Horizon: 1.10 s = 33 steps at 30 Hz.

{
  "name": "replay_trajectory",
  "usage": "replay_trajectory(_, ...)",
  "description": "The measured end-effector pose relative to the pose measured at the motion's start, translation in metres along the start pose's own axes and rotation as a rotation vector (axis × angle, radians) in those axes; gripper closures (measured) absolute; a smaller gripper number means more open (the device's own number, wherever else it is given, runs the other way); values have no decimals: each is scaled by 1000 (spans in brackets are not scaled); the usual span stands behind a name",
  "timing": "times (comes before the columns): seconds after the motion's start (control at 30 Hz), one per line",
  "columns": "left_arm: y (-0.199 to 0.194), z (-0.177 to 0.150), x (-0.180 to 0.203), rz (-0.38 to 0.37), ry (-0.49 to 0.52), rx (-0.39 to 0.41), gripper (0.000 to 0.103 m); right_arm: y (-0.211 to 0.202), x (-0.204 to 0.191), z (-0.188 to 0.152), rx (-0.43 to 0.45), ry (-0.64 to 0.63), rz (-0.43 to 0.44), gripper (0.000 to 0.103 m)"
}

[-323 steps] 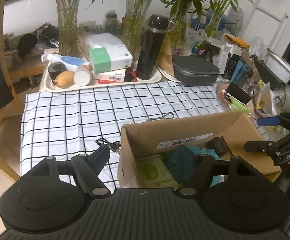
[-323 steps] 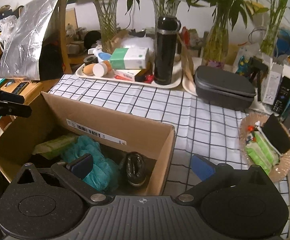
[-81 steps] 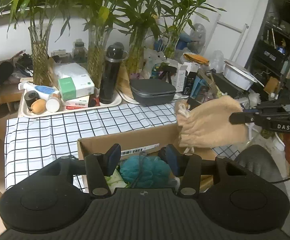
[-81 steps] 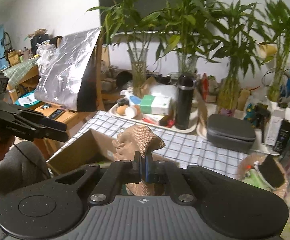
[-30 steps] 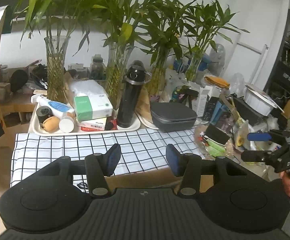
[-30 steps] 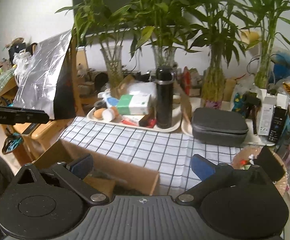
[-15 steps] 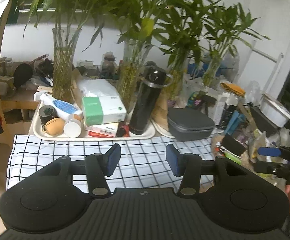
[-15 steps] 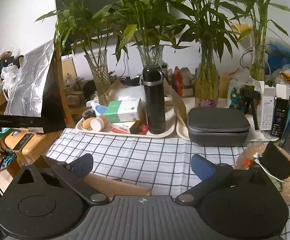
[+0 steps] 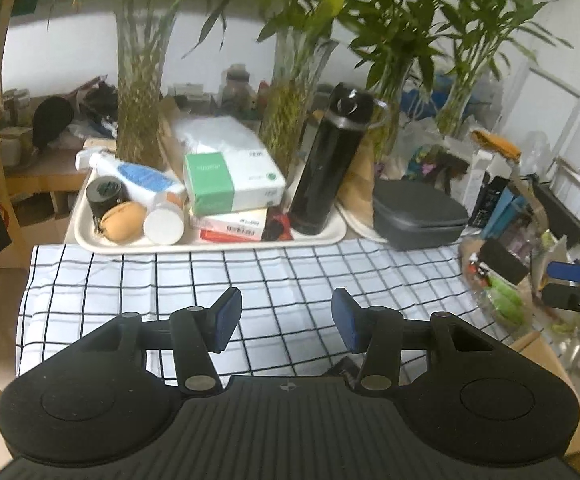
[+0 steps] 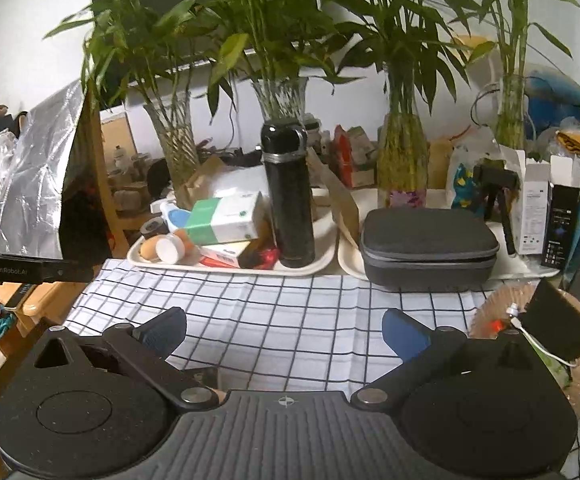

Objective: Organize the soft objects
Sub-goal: 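Move both tools out of the box toward the black cable on the cloth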

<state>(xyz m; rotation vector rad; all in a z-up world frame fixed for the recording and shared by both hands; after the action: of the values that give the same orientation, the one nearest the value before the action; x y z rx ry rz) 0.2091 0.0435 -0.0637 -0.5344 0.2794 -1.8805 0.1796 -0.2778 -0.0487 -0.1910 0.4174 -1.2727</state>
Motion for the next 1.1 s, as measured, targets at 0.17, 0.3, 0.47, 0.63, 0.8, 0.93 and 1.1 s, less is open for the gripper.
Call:
replay_trajectory(0.17, 12, -1, -10, -6, -24, -39, 54, 12, 2, -4, -26, -17, -4, 0)
replay_trajectory(0.3, 23, -3, -17, -2, -39, -76, 54, 21, 4, -3, -37, -35, -11, 0)
replay_trajectory(0.47, 37, -8, -32, 35, -65, -146, 54, 32, 10, -4, -50, -44, -22, 0)
replay_trajectory(0.63, 52, -16, -46, 85, -110, -250, 54, 46, 13, -5, -74, -66, -23, 0)
replay_trajectory(0.8, 68, -33, -58, 133, -172, -377, 54, 63, 16, -6, -97, -85, -16, 0)
replay_trajectory(0.93, 80, -50, -74, 177, -301, -498, 54, 78, 20, -8, -122, -97, -15, 0)
replay_trajectory(1.1, 94, -69, -85, 178, -438, -601, 54, 95, 25, -8, -142, -93, -14, 0)
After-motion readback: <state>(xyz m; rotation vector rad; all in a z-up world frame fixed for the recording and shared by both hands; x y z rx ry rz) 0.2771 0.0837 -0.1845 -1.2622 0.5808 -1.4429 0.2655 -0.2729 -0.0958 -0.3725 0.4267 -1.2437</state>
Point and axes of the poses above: each gripper's, at about its wrist camera, not at the fingertips, and y roughly the way its jaws point, x to its right, z to its top, the point moved 1 cm from there along y, roughly the way its jaws point, and after that the axes turned 15 degrees about x, right-handed, at the moved point
